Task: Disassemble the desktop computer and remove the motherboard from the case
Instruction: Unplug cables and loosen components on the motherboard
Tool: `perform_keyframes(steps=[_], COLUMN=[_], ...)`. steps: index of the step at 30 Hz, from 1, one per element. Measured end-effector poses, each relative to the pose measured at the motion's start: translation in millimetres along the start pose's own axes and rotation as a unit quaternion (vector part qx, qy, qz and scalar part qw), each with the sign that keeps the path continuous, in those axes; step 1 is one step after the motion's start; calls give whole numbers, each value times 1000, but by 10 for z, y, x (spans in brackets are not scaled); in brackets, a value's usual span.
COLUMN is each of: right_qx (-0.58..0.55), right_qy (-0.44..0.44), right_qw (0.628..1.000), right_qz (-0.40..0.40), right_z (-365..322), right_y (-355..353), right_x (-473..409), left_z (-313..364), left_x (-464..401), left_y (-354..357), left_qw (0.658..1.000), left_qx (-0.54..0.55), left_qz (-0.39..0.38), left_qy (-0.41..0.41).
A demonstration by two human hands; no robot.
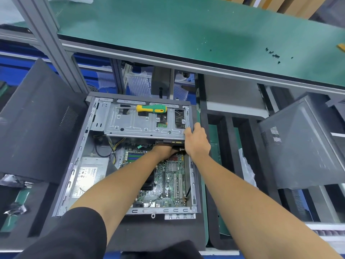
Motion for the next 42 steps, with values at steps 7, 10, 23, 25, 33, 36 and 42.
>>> perform_keyframes(steps=[7,10,23,25,33,36,42], right_qx=[-1,-1,7,7,5,6,8], right_qy=[2,2,-1,-3,-3,-2,-1], right_qw=[1000,1000,1000,1000,1000,1000,1000], right_qz=[-3,-3,-2,-3,0,-1,-1], right_z=[4,8,6,9,-3,-5,-10], right_y=[12,11,20,22,4,-3,-15], right_x=[-2,-8,-15,-12,8,15,20], left_z=[-88,-35,-32,-7,35,19,-57], left_x=[-87,-63,-78,-98,-91,-37,-174], left_y=[57,-1,19,42,59,36,53], left_qw=[999,998,1000,1000,998,999,996], left_qx=[13,46,4,1,-4,-14,-14], left_qz=[-17,-18,-13,-17,-25,-14,-39], left_qy=[-44,-28,-5,-19,-58,-31,-77])
Point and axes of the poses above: each hand's wrist, its own x-axis away from the middle knuckle, its own y-axis out of the palm, z = x × y, the point moved 2 cm from there along -x, towards the middle knuckle, and after that the axes turned 12 degrees about x, right-handed, at the moved point
